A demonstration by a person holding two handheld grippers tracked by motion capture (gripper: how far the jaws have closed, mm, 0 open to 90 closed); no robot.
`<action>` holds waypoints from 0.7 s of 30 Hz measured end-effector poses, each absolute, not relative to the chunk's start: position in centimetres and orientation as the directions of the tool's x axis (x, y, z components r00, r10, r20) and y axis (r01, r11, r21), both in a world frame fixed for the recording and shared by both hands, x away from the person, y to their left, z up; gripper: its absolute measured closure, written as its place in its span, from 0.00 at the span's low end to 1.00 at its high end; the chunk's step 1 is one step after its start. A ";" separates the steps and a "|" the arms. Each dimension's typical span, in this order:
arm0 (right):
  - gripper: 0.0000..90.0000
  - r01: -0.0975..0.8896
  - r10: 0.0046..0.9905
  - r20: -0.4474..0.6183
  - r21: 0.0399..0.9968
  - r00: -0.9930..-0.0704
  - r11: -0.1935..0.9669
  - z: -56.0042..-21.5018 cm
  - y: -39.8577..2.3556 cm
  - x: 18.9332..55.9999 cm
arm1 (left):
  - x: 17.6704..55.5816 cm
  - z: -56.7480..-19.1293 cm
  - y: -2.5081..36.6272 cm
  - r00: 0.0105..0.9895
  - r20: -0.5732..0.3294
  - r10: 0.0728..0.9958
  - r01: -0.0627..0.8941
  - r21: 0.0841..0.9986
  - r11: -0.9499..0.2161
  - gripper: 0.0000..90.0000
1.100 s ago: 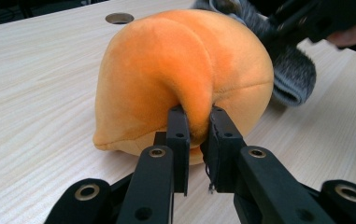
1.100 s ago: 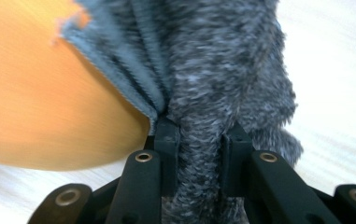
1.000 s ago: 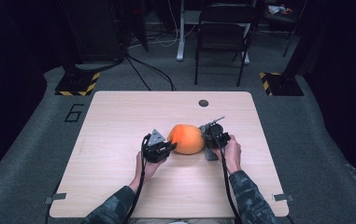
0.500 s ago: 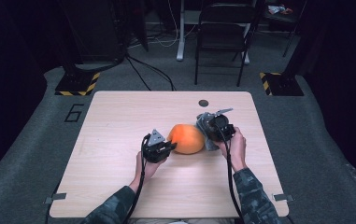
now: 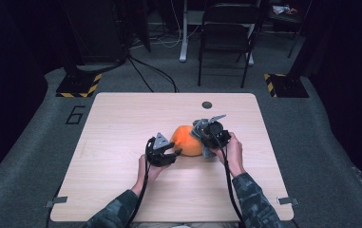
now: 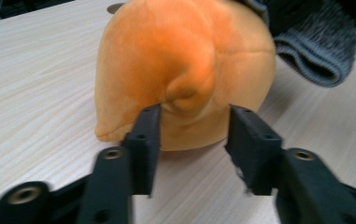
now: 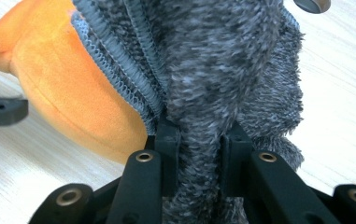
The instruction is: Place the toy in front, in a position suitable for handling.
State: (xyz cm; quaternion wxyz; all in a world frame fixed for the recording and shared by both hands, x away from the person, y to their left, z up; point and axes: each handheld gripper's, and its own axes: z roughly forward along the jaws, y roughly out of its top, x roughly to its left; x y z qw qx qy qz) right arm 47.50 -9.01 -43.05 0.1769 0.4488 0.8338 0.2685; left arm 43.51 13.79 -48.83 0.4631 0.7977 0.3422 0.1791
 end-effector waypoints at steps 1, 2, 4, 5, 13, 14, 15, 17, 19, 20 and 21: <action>0.81 0.651 0.841 -0.053 0.608 -0.538 0.455 -43.1 -9.1 47.6 | 43.5 -49.0 13.6 0.698 -0.017 0.716 0.375 0.860 -0.345 0.54; 0.81 0.649 0.843 -0.047 0.616 -0.536 0.447 -43.2 -9.2 47.6 | 43.5 -49.0 13.5 0.699 -0.003 0.715 0.373 0.855 -0.360 0.52; 0.81 0.650 0.841 -0.045 0.613 -0.539 0.449 -43.1 -9.2 47.6 | 43.5 -49.3 13.2 0.689 0.008 0.724 0.367 0.858 -0.359 0.50; 0.81 0.647 0.840 -0.050 0.614 -0.540 0.453 -43.2 -9.1 47.6 | 43.6 -49.5 13.0 0.681 0.005 0.733 0.368 0.862 -0.348 0.51; 0.82 0.650 0.840 -0.049 0.609 -0.540 0.454 -43.3 -8.7 47.5 | 43.4 -50.2 12.9 0.663 -0.001 0.749 0.354 0.882 -0.312 0.71; 0.82 0.648 0.840 -0.050 0.612 -0.540 0.453 -43.3 -8.7 47.5 | 43.4 -50.2 12.9 0.665 0.000 0.747 0.352 0.882 -0.314 0.75; 0.82 0.649 0.840 -0.052 0.610 -0.539 0.454 -43.3 -8.8 47.5 | 43.4 -50.2 13.0 0.664 0.006 0.748 0.343 0.886 -0.311 0.80; 0.82 0.650 0.841 -0.046 0.613 -0.539 0.449 -43.2 -8.8 47.5 | 43.5 -50.2 13.2 0.671 -0.010 0.741 0.346 0.888 -0.302 0.88; 0.82 0.654 0.844 -0.043 0.612 -0.534 0.445 -43.1 -8.9 47.5 | 43.4 -50.0 13.3 0.684 -0.017 0.729 0.350 0.884 -0.309 0.91; 0.82 0.653 0.843 -0.043 0.611 -0.536 0.447 -43.1 -9.0 47.5 | 43.4 -49.9 13.3 0.684 -0.009 0.729 0.341 0.888 -0.309 0.92; 0.82 0.648 0.840 -0.046 0.614 -0.541 0.451 -43.0 -9.1 47.5 | 43.4 -49.8 13.3 0.686 -0.010 0.728 0.342 0.887 -0.310 0.92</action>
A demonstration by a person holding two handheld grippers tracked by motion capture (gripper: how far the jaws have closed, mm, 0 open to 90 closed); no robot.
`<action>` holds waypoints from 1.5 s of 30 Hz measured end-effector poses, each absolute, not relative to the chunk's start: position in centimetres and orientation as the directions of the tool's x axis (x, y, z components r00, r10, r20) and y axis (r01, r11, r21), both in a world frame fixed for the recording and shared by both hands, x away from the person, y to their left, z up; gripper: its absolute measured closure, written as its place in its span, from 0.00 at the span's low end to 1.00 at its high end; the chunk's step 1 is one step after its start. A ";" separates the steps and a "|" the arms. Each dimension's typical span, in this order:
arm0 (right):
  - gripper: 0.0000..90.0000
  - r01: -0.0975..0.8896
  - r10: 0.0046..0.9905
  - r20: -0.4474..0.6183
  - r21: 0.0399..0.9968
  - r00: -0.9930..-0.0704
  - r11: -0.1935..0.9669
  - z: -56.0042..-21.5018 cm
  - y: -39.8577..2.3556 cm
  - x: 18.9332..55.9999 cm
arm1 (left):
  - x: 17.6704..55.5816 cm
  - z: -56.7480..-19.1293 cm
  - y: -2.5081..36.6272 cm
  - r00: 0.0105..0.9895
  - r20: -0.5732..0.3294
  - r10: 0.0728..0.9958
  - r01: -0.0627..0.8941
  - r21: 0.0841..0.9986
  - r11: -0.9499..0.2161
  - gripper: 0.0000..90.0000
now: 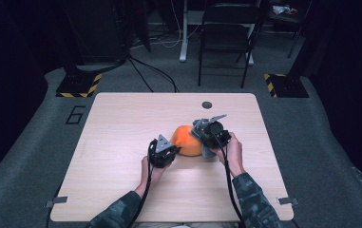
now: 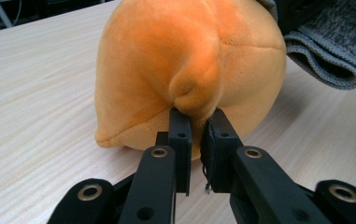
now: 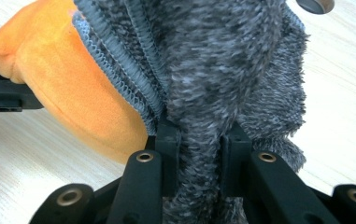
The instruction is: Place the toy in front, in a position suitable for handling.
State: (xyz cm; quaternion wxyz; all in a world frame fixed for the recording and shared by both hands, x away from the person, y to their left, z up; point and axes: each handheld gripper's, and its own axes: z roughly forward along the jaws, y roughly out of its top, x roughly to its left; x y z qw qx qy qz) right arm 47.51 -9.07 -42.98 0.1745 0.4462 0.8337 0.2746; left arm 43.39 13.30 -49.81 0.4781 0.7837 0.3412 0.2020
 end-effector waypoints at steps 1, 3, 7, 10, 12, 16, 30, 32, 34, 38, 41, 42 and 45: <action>0.82 0.655 0.843 -0.038 0.612 -0.536 0.444 -42.8 -9.1 47.5 | 43.4 -49.6 13.4 0.692 -0.016 0.722 0.346 0.885 -0.311 0.93; 0.82 0.649 0.843 -0.044 0.618 -0.536 0.444 -42.6 -9.3 47.5 | 43.3 -49.3 13.3 0.698 -0.018 0.716 0.345 0.885 -0.313 0.93; 0.82 0.650 0.849 -0.039 0.626 -0.527 0.432 -42.3 -9.7 47.5 | 42.8 -48.3 13.2 0.713 -0.030 0.700 0.327 0.898 -0.295 0.93; 0.81 0.652 0.853 -0.030 0.632 -0.521 0.420 -42.2 -10.1 47.7 | 42.4 -47.6 13.1 0.728 -0.037 0.684 0.322 0.900 -0.294 0.93; 0.81 0.659 0.858 -0.015 0.634 -0.514 0.406 -42.3 -10.2 47.7 | 42.5 -47.7 13.1 0.726 -0.042 0.687 0.328 0.898 -0.292 0.93; 0.81 0.656 0.860 -0.009 0.642 -0.510 0.396 -42.2 -10.1 47.7 | 43.0 -48.1 13.7 0.703 -0.078 0.707 0.357 0.899 -0.255 0.93; 0.81 0.518 0.789 -0.031 0.739 -0.613 0.432 -40.9 -5.2 44.5 | 43.2 -48.3 14.0 0.695 -0.077 0.715 0.367 0.893 -0.260 0.90; 0.81 0.518 0.786 -0.041 0.731 -0.617 0.445 -41.6 -5.2 44.8 | 43.3 -48.5 14.1 0.694 -0.080 0.715 0.369 0.893 -0.259 0.90; 0.81 0.517 0.787 -0.045 0.731 -0.615 0.445 -41.6 -5.4 45.0 | 43.3 -48.5 14.0 0.692 -0.079 0.718 0.364 0.897 -0.252 0.90; 0.81 0.534 0.797 -0.045 0.719 -0.602 0.444 -41.6 -5.9 45.3 | 43.4 -48.6 14.0 0.691 -0.089 0.717 0.370 0.896 -0.246 0.90; 0.81 0.555 0.808 -0.038 0.708 -0.587 0.437 -41.7 -6.5 45.7 | 43.5 -48.6 14.2 0.693 -0.081 0.717 0.367 0.895 -0.254 0.91; 0.81 0.556 0.810 -0.040 0.707 -0.585 0.437 -41.7 -6.8 45.9 | 43.5 -48.7 14.2 0.690 -0.081 0.719 0.371 0.893 -0.255 0.91; 0.81 0.582 0.834 -0.037 0.699 -0.551 0.415 -42.0 -7.8 46.5 | 43.8 -49.1 14.3 0.678 -0.084 0.731 0.387 0.885 -0.258 0.93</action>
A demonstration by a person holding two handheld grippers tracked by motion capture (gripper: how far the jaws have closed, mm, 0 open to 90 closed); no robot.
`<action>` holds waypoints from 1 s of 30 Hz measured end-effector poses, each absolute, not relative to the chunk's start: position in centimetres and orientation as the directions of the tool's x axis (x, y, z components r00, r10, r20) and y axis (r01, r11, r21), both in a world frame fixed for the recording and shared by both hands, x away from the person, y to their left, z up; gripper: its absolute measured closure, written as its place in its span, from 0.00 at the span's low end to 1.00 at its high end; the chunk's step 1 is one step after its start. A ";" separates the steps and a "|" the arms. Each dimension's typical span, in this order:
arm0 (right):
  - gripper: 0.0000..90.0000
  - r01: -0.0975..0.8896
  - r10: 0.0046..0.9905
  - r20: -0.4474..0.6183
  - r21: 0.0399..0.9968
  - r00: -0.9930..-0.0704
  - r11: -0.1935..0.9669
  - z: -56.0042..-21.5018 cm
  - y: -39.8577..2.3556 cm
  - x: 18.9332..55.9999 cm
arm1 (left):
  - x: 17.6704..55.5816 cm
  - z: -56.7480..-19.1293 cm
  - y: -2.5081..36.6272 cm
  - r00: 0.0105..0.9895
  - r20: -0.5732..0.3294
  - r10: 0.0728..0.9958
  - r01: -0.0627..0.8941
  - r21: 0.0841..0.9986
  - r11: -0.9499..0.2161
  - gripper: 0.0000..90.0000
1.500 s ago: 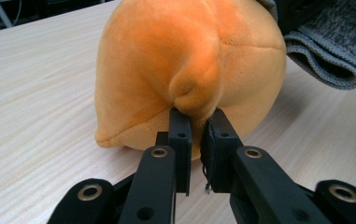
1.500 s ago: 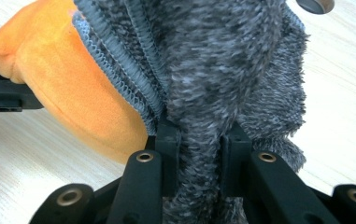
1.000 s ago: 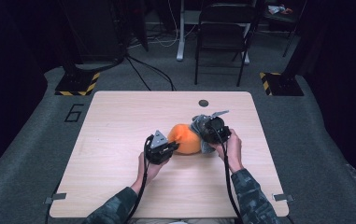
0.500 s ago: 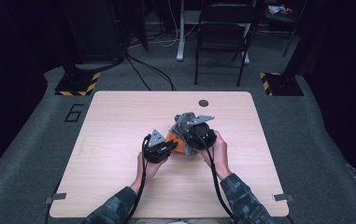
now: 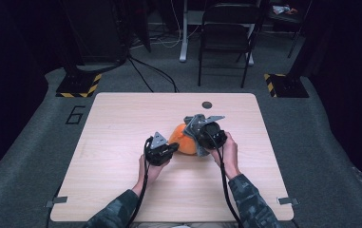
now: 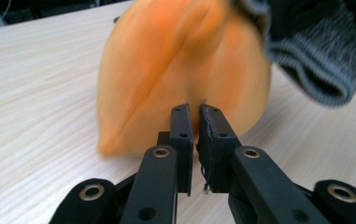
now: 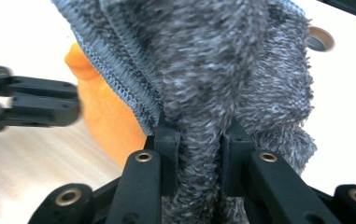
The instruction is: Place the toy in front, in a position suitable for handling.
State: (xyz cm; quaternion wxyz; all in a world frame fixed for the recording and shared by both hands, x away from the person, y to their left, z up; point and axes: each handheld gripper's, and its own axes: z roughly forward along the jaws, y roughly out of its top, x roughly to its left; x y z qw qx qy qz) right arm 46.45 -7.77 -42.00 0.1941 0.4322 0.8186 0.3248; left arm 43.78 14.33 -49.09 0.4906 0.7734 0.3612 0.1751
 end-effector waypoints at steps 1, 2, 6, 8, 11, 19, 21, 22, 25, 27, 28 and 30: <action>0.81 0.591 0.841 -0.032 0.697 -0.540 0.406 -42.1 -8.2 46.6 | 43.9 -49.3 14.4 0.674 -0.088 0.734 0.392 0.884 -0.254 0.93; 0.81 0.597 0.844 -0.021 0.697 -0.535 0.396 -42.1 -8.6 46.8 | 44.0 -49.4 14.4 0.672 -0.085 0.735 0.395 0.882 -0.258 0.93; 0.81 0.600 0.842 -0.007 0.699 -0.539 0.390 -42.2 -8.9 47.1 | 43.8 -49.2 14.3 0.677 -0.060 0.734 0.372 0.888 -0.270 0.88; 0.81 0.593 0.838 -0.012 0.701 -0.546 0.397 -42.3 -8.7 47.0 | 43.5 -48.8 14.2 0.679 -0.040 0.733 0.346 0.898 -0.272 0.83; 0.81 0.596 0.834 -0.009 0.696 -0.551 0.401 -42.3 -8.3 46.8 | 43.1 -48.3 14.1 0.670 -0.010 0.742 0.313 0.910 -0.270 0.71; 0.82 0.552 0.804 -0.069 0.691 -0.591 0.465 -42.5 -6.3 45.9 | 43.4 -48.5 13.6 0.659 0.020 0.752 0.294 0.913 -0.282 0.57; 0.82 0.545 0.798 -0.080 0.689 -0.597 0.477 -42.6 -6.1 45.9 | 43.7 -48.7 13.6 0.653 0.022 0.757 0.284 0.920 -0.271 0.66; 0.82 0.544 0.799 -0.083 0.691 -0.595 0.476 -42.6 -6.1 45.9 | 43.9 -48.8 13.5 0.652 0.023 0.758 0.286 0.918 -0.274 0.73; 0.82 0.552 0.807 -0.075 0.693 -0.586 0.465 -42.7 -6.3 46.0 | 44.0 -48.8 13.5 0.655 0.029 0.755 0.287 0.915 -0.285 0.83; 0.82 0.563 0.812 -0.061 0.690 -0.581 0.455 -42.6 -6.6 46.1 | 43.9 -48.8 13.5 0.657 0.031 0.753 0.284 0.915 -0.286 0.86; 0.82 0.561 0.810 -0.059 0.692 -0.583 0.454 -42.6 -6.8 46.2 | 43.9 -48.8 13.5 0.657 0.031 0.753 0.284 0.915 -0.286 0.86; 0.81 0.577 0.818 -0.049 0.685 -0.573 0.445 -42.5 -7.0 46.3 | 44.0 -48.8 13.5 0.656 0.030 0.754 0.282 0.917 -0.281 0.86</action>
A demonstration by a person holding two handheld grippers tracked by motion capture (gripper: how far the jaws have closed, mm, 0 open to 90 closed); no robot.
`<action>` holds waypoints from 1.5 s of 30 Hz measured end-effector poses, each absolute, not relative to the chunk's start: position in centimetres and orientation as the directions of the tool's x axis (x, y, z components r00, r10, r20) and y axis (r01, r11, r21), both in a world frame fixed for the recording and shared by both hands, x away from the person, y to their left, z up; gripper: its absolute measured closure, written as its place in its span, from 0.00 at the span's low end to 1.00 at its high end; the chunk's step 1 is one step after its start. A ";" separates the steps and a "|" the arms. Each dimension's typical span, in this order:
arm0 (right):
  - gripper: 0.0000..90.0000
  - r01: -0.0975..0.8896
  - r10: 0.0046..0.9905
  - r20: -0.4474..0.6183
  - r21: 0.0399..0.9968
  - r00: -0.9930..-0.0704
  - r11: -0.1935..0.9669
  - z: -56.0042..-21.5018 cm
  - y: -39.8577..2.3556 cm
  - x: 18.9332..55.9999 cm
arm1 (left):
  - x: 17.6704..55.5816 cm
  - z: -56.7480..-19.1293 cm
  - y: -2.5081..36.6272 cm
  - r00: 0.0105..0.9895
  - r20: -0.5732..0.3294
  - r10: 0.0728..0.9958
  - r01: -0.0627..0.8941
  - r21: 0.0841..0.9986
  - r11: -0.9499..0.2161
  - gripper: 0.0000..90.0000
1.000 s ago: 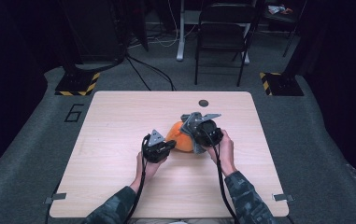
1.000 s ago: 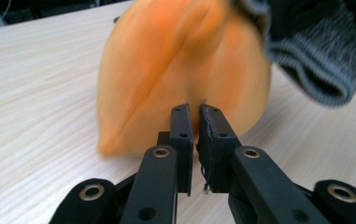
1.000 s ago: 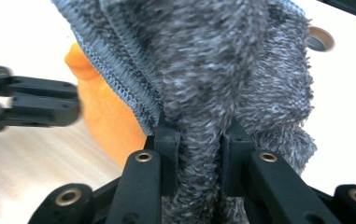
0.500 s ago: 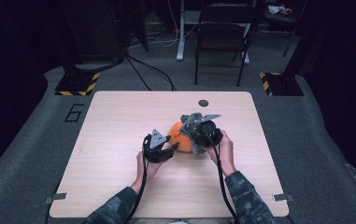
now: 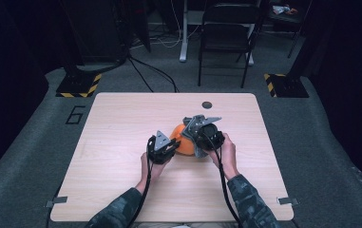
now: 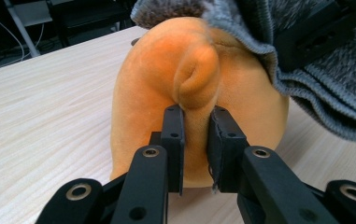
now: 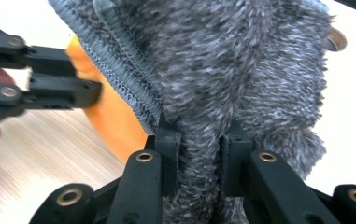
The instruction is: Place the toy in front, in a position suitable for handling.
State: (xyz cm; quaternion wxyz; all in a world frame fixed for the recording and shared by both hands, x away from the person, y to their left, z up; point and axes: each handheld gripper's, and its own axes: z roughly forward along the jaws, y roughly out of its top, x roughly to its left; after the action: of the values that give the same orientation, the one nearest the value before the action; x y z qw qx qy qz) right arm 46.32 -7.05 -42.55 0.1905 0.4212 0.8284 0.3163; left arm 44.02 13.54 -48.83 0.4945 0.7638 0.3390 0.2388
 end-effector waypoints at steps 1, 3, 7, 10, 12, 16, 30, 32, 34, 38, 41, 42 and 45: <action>0.81 0.586 0.823 -0.053 0.677 -0.566 0.446 -42.6 -7.3 46.5 | 44.0 -48.8 13.6 0.654 0.027 0.756 0.283 0.918 -0.278 0.86; 0.81 0.595 0.828 -0.056 0.668 -0.558 0.447 -42.8 -7.8 46.8 | 44.1 -48.9 13.7 0.654 0.021 0.756 0.289 0.917 -0.275 0.86; 0.81 0.635 0.847 -0.030 0.648 -0.531 0.421 -43.4 -8.8 47.5 | 44.1 -48.9 13.7 0.656 0.015 0.755 0.291 0.918 -0.271 0.86; 0.81 0.658 0.857 -0.018 0.632 -0.515 0.409 -43.9 -9.4 47.9 | 44.1 -48.9 13.8 0.662 0.007 0.749 0.298 0.915 -0.273 0.86; 0.81 0.668 0.863 -0.025 0.622 -0.505 0.409 -44.2 -9.7 48.1 | 44.1 -48.9 13.9 0.661 0.005 0.751 0.300 0.915 -0.270 0.86; 0.81 0.718 0.884 -0.041 0.567 -0.466 0.404 -46.0 -10.7 48.9 | 44.2 -48.9 14.1 0.657 0.001 0.754 0.305 0.914 -0.267 0.86; 0.81 0.655 0.875 -0.060 0.639 -0.480 0.403 -42.8 -9.9 47.8 | 44.1 -48.8 14.0 0.660 -0.011 0.751 0.303 0.919 -0.254 0.87; 0.81 0.618 0.864 -0.053 0.676 -0.501 0.400 -41.7 -9.0 47.0 | 44.0 -48.8 13.9 0.663 -0.007 0.749 0.297 0.920 -0.255 0.87; 0.81 0.572 0.837 -0.051 0.707 -0.545 0.416 -40.8 -8.1 46.2 | 43.9 -48.7 13.7 0.672 0.016 0.740 0.282 0.919 -0.276 0.86; 0.81 0.523 0.801 -0.095 0.712 -0.591 0.469 -40.5 -6.4 45.3 | 43.7 -48.6 13.5 0.680 0.026 0.733 0.280 0.914 -0.292 0.86; 0.81 0.542 0.808 -0.093 0.696 -0.583 0.471 -41.3 -6.4 45.6 | 43.8 -48.7 13.6 0.676 0.016 0.737 0.286 0.915 -0.283 0.87; 0.81 0.555 0.811 -0.080 0.690 -0.579 0.464 -41.4 -6.7 45.8 | 43.8 -48.7 13.6 0.674 0.017 0.739 0.284 0.917 -0.280 0.87; 0.81 0.589 0.829 -0.075 0.668 -0.555 0.455 -41.9 -7.6 46.5 | 43.8 -48.7 13.6 0.675 0.011 0.737 0.291 0.914 -0.281 0.87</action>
State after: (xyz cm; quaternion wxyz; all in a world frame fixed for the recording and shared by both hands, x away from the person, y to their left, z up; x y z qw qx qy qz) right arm 46.48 -7.61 -41.88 0.1998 0.4274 0.8292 0.2995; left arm 43.83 13.59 -48.71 0.4975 0.7682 0.3348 0.2240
